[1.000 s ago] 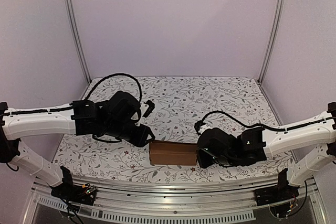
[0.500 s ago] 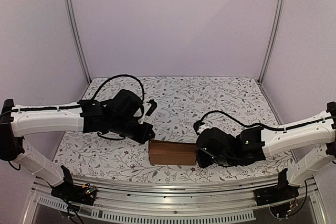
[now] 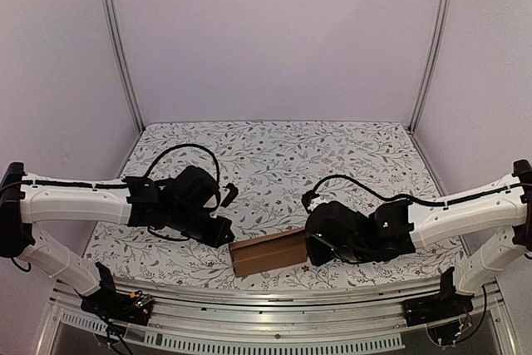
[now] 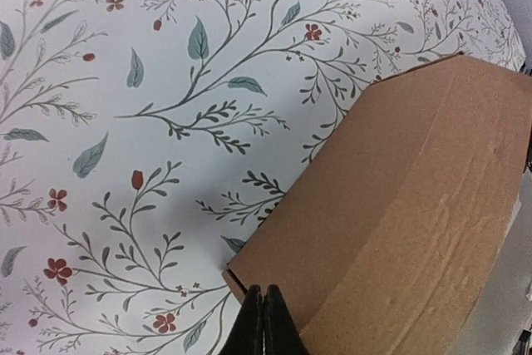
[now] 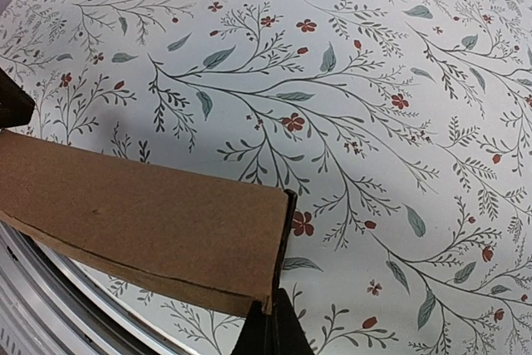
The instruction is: Fold the paper box
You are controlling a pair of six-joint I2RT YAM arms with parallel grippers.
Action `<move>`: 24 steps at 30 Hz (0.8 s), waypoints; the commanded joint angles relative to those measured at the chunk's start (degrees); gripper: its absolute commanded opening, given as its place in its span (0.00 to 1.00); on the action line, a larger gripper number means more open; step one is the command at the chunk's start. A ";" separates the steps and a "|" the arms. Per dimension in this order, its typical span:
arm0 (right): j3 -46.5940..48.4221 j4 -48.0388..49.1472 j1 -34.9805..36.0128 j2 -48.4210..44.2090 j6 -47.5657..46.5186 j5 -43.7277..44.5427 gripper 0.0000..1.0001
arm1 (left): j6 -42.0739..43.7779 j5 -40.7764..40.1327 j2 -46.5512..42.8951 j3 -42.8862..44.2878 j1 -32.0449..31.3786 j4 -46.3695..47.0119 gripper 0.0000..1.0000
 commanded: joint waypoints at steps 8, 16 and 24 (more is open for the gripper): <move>2.08 -4.12 0.42 2.02 -3.47 -2.34 0.04 | 4.51 -3.73 -2.10 9.33 0.16 -4.55 0.07; 4.76 -4.54 0.45 2.02 -5.81 -1.67 0.23 | 5.28 -0.64 0.39 11.94 0.17 -2.80 0.08; 7.20 -6.25 0.38 -0.72 -8.49 -1.96 0.31 | 5.41 0.01 1.21 12.02 0.16 -2.37 0.08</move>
